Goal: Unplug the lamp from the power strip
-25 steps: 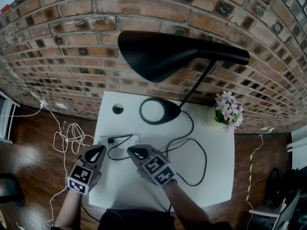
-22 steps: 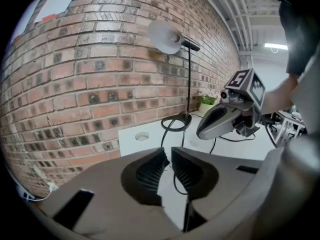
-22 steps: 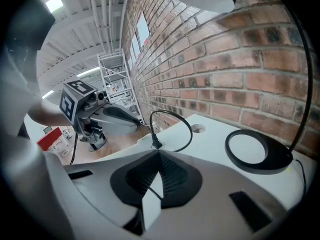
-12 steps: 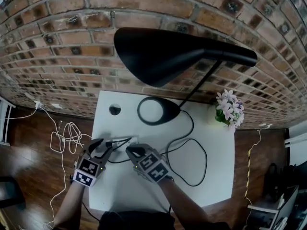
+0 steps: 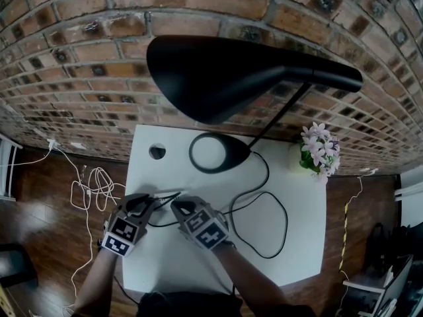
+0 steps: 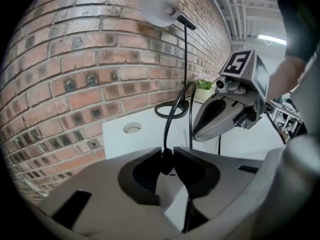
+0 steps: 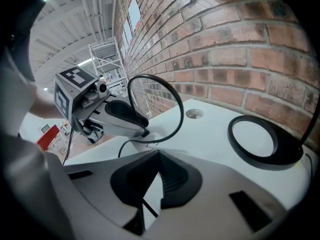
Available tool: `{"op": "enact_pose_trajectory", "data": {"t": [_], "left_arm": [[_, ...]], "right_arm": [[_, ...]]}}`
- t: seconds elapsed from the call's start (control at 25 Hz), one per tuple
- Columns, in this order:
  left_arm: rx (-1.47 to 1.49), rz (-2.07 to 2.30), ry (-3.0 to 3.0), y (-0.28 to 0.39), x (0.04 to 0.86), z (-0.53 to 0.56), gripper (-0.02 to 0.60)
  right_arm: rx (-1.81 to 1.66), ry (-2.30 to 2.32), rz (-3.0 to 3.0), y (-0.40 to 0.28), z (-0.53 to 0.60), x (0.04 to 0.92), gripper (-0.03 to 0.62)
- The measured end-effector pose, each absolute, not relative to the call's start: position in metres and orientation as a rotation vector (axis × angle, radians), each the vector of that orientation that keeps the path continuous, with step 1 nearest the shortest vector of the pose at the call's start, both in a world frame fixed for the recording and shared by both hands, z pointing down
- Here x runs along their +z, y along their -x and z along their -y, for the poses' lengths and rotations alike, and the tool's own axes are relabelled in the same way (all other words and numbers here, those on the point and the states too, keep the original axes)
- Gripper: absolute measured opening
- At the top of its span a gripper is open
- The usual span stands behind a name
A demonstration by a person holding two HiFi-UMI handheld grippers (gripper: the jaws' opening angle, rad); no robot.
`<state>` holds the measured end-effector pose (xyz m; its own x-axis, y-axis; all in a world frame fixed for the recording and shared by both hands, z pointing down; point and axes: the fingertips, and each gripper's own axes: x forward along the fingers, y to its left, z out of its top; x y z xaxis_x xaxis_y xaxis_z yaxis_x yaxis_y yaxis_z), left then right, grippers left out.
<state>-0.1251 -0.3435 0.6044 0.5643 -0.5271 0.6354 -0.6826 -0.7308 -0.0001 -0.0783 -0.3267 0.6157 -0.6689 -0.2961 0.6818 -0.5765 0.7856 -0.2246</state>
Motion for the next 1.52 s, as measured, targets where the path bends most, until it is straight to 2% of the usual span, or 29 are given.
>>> {"op": "enact_pose_trajectory", "data": {"t": [0.68, 1.24, 1.52], "left_arm": [[0.7, 1.029, -2.343, 0.132, 0.602, 0.35, 0.071], [0.936, 0.925, -2.56, 0.122, 0.599, 0.334, 0.057], [0.721, 1.006, -2.437, 0.129, 0.591, 0.344, 0.058]], "right_arm": [[0.298, -0.576, 2.248, 0.083, 0.327, 0.619, -0.003], [0.315, -0.581, 2.223, 0.083, 0.325, 0.62, -0.002], [0.356, -0.603, 2.227, 0.083, 0.326, 0.619, -0.002]]}}
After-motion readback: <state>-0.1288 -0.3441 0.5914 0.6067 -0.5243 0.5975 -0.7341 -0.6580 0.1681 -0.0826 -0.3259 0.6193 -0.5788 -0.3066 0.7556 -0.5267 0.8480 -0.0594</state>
